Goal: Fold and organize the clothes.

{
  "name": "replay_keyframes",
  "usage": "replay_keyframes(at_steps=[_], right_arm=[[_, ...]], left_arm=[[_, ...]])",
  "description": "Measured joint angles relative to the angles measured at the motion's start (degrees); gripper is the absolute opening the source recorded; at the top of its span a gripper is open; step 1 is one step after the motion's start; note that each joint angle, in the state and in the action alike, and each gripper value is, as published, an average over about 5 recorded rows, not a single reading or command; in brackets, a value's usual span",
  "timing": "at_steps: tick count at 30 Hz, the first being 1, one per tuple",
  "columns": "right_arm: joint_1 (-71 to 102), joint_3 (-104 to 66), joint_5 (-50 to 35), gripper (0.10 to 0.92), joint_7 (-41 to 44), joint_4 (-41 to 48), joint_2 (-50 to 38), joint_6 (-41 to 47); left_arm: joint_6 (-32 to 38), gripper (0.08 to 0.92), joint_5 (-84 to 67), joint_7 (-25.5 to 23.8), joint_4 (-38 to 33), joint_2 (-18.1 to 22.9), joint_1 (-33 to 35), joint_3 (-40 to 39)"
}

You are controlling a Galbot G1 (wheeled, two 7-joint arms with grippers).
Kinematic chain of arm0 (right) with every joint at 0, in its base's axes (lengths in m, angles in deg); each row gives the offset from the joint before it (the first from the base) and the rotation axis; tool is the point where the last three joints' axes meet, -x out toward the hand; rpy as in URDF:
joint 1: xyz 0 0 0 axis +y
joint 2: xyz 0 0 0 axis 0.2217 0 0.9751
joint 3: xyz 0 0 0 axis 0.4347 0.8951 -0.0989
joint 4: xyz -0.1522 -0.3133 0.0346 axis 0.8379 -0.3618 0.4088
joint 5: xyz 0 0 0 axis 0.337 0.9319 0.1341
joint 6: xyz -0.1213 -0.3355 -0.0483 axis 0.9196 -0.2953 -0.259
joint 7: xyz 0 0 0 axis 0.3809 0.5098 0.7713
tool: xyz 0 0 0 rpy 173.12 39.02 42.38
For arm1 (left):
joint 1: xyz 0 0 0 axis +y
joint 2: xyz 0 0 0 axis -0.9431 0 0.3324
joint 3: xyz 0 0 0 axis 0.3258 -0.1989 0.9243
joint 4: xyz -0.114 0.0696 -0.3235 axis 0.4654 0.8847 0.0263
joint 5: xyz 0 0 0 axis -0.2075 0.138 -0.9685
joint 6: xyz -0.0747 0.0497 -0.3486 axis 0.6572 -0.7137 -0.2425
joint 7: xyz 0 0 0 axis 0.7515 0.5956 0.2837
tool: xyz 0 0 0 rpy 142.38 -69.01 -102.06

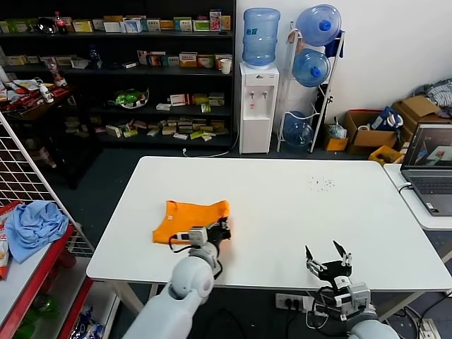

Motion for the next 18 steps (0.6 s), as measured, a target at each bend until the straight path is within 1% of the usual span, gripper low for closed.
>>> replay_keyframes(at_steps=[2, 5, 11, 14, 16, 18], right_arm=[[0.55, -0.83, -0.29, 0.823, 0.31, 0.11, -0.07, -0.58], [0.91, -1.64, -0.66, 0.823, 0.65, 0.36, 0.03, -1.25], [1.4, -3.1, -0.79, 0.823, 2.07, 0.2, 0.49, -1.8], [1.62, -4.33, -0.72, 0.823, 3.69, -0.37, 0.94, -1.63], [1.51, -5.32, -0.69, 0.823, 4.96, -0.81, 1.42, -1.39], [1.25, -6.25, -0.6, 0.823, 6.18, -1.11, 2.04, -1.16]], left_arm=[[1.67, 0.127, 0.73, -0.12, 1.84, 2.25, -0.31, -0.41], [4.71, 0.159, 1.73, -0.58, 4.26, 4.97, -0.43, -1.08], [11.1, 0.322, 4.19, -2.99, 6.0, 8.57, 0.42, -2.47], [13.98, 0.408, 5.87, -4.71, 5.43, 8.89, 1.26, -2.68], [15.94, 0.469, 7.29, -5.91, 4.67, 8.06, 2.08, -2.49], [17.85, 0.53, 8.94, -7.09, 3.67, 6.37, 3.18, -2.02]])
